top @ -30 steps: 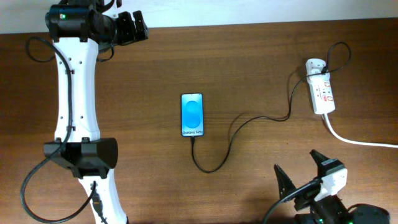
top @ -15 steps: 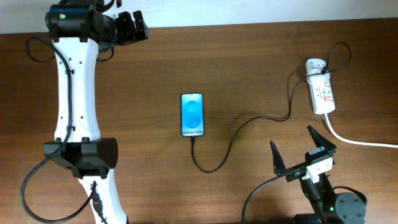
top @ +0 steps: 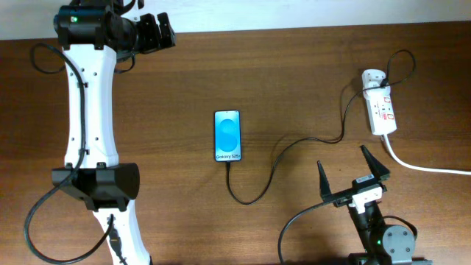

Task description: Plug charger to phone and switch on socket

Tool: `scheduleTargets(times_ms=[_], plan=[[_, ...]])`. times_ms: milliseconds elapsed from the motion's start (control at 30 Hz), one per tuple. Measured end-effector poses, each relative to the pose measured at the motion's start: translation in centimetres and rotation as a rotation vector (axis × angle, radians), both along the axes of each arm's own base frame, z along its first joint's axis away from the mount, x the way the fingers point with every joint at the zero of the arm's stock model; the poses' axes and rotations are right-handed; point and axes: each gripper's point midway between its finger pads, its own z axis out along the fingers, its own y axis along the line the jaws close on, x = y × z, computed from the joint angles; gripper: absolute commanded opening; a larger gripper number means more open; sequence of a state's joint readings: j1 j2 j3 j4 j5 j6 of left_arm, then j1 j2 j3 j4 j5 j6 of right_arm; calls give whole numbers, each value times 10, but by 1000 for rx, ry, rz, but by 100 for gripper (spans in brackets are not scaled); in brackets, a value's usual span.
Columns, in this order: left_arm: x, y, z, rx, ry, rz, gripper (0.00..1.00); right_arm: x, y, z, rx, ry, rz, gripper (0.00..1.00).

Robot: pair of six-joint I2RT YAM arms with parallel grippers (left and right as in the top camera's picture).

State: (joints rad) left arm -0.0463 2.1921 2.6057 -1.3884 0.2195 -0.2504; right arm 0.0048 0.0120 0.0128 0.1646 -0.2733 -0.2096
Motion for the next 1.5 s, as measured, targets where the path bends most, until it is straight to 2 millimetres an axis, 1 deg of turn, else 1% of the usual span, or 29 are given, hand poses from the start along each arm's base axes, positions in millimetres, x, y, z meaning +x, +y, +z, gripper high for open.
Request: scheduleTargets(times_ms=[67, 100, 233, 300, 333, 400, 567, 867, 1500], plan=[[0, 0, 0, 0, 0, 0, 99, 2, -4, -4, 3, 18, -22, 98], [0, 0, 0, 0, 0, 0, 99, 3, -5, -10, 5, 41, -30, 98], [0, 0, 0, 0, 0, 0, 99, 7, -14, -33, 53, 147, -81, 98], [0, 0, 0, 0, 0, 0, 99, 8, -20, -50, 91, 226, -115, 98], [0, 0, 0, 0, 0, 0, 99, 8, -25, -55, 130, 254, -141, 98], [0, 0, 0, 0, 0, 0, 99, 9, -34, -57, 200, 268, -192, 98], [0, 0, 0, 0, 0, 0, 99, 9, -38, -58, 238, 274, -214, 98], [0, 0, 0, 0, 0, 0, 99, 9, -38, -58, 160, 262, -217, 98], [0, 0, 0, 0, 0, 0, 100, 9, -38, -58, 165, 263, -217, 98]])
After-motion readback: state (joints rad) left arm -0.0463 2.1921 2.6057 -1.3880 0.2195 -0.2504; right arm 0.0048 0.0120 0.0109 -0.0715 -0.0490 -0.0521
